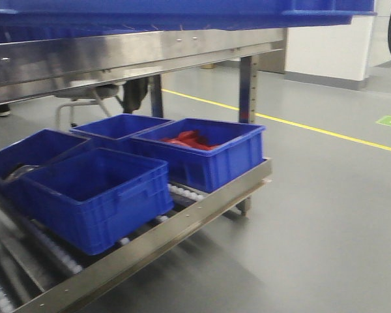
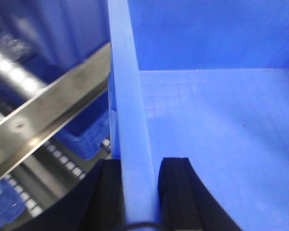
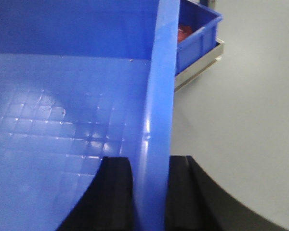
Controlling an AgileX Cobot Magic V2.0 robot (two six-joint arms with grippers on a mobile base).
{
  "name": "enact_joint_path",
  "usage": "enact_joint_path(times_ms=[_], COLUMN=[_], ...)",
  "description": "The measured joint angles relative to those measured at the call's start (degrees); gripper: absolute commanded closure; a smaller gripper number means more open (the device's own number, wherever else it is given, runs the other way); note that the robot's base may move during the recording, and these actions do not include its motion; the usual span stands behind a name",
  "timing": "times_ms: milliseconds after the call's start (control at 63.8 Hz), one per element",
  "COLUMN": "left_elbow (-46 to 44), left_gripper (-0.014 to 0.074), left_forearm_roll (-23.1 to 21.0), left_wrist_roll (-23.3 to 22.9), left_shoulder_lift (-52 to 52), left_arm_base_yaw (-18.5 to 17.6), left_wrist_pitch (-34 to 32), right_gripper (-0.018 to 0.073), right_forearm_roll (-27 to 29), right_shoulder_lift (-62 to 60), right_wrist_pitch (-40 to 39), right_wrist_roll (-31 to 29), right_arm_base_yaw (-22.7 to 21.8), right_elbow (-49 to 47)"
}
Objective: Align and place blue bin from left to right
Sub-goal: 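Approach the other rack and align the bin over its upper shelf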
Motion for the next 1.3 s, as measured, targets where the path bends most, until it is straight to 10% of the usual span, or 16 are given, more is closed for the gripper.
enact_joint_path(times_ms=[1301], left_elbow=[0.0], left_gripper=[0.0613], left_forearm_roll=[0.0], left_wrist_roll=[0.0], left_shoulder_lift=[0.0], left_arm_base_yaw=[0.0], left_wrist_pitch=[0.2], right_gripper=[0.0633], right_forearm_roll=[0.1], right_shoulder_lift=[0.0], right_wrist_pitch=[0.0], right_wrist_roll=[0.1], right_arm_base_yaw=[0.0], right_elbow=[0.0])
